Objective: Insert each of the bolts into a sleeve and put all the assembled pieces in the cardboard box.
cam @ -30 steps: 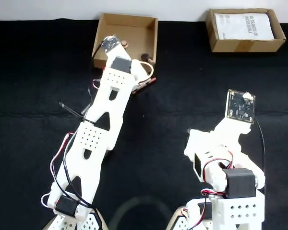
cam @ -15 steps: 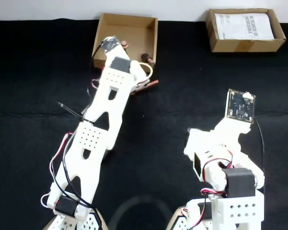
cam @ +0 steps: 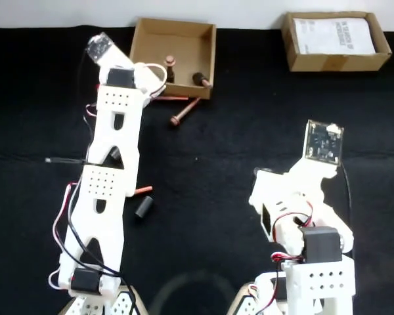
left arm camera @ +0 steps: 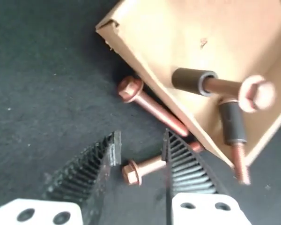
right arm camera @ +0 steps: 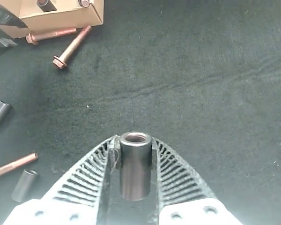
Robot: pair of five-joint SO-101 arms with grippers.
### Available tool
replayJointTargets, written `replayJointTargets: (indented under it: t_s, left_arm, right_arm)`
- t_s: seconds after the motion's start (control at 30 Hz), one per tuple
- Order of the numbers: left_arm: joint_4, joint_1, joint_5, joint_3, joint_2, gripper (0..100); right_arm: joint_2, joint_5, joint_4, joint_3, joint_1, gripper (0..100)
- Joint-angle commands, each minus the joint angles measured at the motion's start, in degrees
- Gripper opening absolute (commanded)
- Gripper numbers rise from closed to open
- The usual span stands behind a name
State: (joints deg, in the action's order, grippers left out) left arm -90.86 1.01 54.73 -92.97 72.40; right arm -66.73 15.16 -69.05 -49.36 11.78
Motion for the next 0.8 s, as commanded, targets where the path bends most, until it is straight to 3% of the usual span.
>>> replayJointTargets:
  t_s: [0.0, 0.27, 0.5, 0.77]
  left_arm:
    - [-3.4, 1.0, 0.0, -2.3, -2.8, 16]
    - [-9.4, 8.4, 0.1, -2.0, -2.9, 16]
    - [-8.5, 16.7, 0.2, -2.0, -2.9, 16]
    - [0.1, 13.8, 3.3, -1.6, 3.8, 16]
  right_arm:
    - [-0.7, -1.0, 0.7, 0.0, -0.4, 0.6]
    - [-0.8, -0.7, 0.7, 0.0, -0.6, 0.6]
    - [-0.8, -1.0, 0.7, 0.0, -0.6, 0.6]
    - [-0.7, -1.0, 0.7, 0.0, -0.6, 0.6]
